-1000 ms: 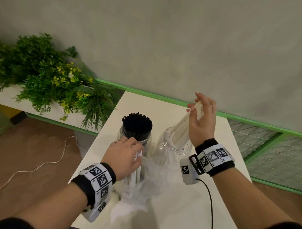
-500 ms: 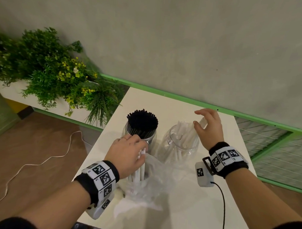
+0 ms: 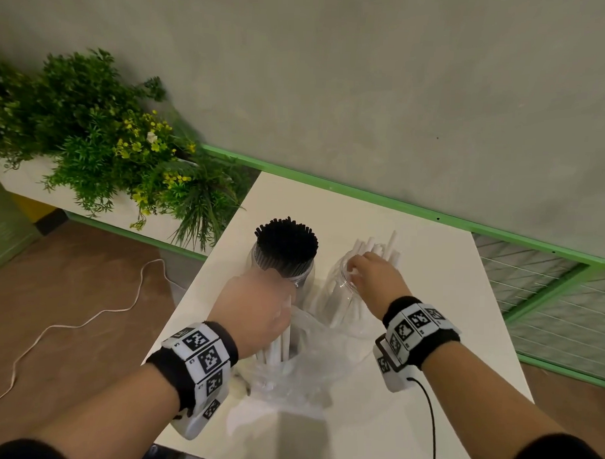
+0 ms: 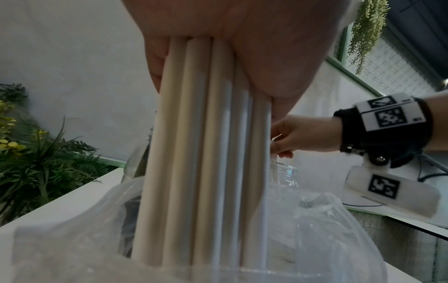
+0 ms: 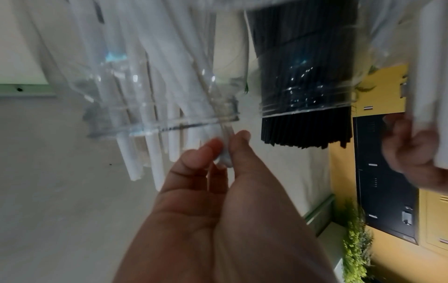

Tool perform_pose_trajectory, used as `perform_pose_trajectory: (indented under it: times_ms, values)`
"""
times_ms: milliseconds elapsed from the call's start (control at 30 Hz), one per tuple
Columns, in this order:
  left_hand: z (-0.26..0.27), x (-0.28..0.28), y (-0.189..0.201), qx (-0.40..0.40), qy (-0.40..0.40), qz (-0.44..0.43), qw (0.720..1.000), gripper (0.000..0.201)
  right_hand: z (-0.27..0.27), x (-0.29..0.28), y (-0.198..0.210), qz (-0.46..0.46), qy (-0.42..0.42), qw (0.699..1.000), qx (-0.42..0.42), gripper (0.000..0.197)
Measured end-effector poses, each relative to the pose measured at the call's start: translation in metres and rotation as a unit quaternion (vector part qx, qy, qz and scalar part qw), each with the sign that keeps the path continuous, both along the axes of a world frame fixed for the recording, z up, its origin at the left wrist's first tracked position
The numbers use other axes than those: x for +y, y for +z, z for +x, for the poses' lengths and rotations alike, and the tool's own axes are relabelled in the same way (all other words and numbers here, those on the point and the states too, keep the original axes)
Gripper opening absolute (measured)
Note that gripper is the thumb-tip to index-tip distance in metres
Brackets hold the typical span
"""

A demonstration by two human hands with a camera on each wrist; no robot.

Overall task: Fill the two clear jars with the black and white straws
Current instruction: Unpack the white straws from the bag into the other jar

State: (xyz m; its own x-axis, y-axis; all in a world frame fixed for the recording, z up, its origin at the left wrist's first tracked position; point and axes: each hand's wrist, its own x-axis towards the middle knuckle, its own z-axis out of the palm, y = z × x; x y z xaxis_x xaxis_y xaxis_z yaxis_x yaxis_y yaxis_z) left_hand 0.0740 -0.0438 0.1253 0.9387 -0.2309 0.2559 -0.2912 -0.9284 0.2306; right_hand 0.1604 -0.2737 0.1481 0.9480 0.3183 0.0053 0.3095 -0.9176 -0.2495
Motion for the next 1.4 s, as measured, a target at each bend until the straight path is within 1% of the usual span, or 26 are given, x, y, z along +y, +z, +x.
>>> perform_pose_trajectory:
  times_ms: [100,200,267,333,400,433,500,567,600,633,733,767,833,900,1000,1067,1133,1200,1300,1367,1400]
  values:
    - [0.000,0.001,0.000,-0.004,0.002,0.000,1.000,0.010,0.007,-0.014,0.017,-0.009,-0.022,1.000,-0.003,0.011]
    - [0.000,0.002,0.000,-0.007,0.005,0.000,1.000,0.010,0.017,-0.033,0.045,0.008,-0.059,0.998,-0.011,0.010]
    - [0.000,0.002,0.000,-0.008,0.007,0.001,1.000,0.010,0.024,-0.045,0.054,0.024,-0.086,0.996,-0.012,0.010]
    - [0.001,0.003,0.001,-0.007,0.006,0.001,1.000,0.012,0.030,-0.054,0.049,0.036,-0.107,0.994,-0.010,0.009]
    - [0.001,0.003,0.002,-0.004,0.003,0.002,1.000,0.014,0.034,-0.060,0.031,0.018,-0.123,0.992,-0.027,0.012]
    - [0.001,0.003,0.002,-0.003,0.002,0.003,1.000,0.015,0.034,-0.062,0.021,0.010,-0.131,0.990,-0.051,0.016]
    - [0.002,0.003,0.002,-0.002,0.002,0.007,1.000,0.015,0.031,-0.061,0.006,0.041,-0.135,0.982,-0.123,0.025]
    - [0.002,0.003,0.002,-0.002,0.003,0.004,1.000,0.015,0.030,-0.056,-0.005,0.082,-0.104,0.976,-0.172,0.034]
    - [0.002,0.004,0.001,0.000,0.003,0.001,1.000,0.016,0.032,-0.051,-0.008,0.095,-0.091,0.977,-0.166,0.038]
    - [0.002,0.004,0.001,0.001,0.001,-0.003,1.000,0.017,0.034,-0.046,-0.009,0.108,-0.091,0.980,-0.137,0.043]
    - [0.003,0.003,0.001,0.003,0.001,-0.005,1.000,0.016,0.042,-0.030,-0.007,0.125,-0.113,0.986,-0.012,0.066]
    - [0.003,0.003,0.001,0.002,0.001,-0.005,1.000,0.016,0.046,-0.025,-0.006,0.112,-0.112,0.987,0.008,0.072]
    - [0.004,0.003,0.000,-0.004,0.002,-0.007,1.000,0.016,0.055,-0.016,-0.004,0.081,-0.109,0.991,0.013,0.078]
    - [0.004,0.003,0.000,-0.007,0.000,-0.006,1.000,0.017,0.064,-0.009,-0.005,0.046,-0.111,0.993,0.010,0.075]
    - [0.003,0.004,0.001,-0.008,-0.004,-0.005,1.000,0.016,0.069,-0.007,-0.012,-0.018,-0.093,0.995,0.016,0.060]
    - [0.002,0.006,0.001,-0.007,-0.004,-0.006,1.000,0.015,0.065,-0.009,-0.020,-0.035,-0.079,0.996,-0.015,0.050]
    - [0.003,0.006,0.000,-0.004,-0.004,-0.009,1.000,0.014,0.060,-0.012,-0.027,-0.015,-0.072,0.995,-0.062,0.045]
    - [0.003,0.006,0.000,0.001,-0.006,-0.008,1.000,0.015,0.058,-0.015,-0.031,0.034,-0.067,0.992,-0.100,0.040]
    - [0.002,0.006,-0.001,0.004,-0.008,-0.012,1.000,0.016,0.057,-0.021,-0.027,0.108,-0.053,0.978,-0.170,0.031]
    - [0.002,0.007,-0.001,0.003,-0.009,-0.014,1.000,0.016,0.058,-0.028,-0.022,0.139,-0.042,0.967,-0.211,0.028]
    - [0.002,0.008,-0.001,0.003,-0.009,-0.013,1.000,0.016,0.058,-0.033,-0.020,0.145,-0.037,0.965,-0.217,0.027]
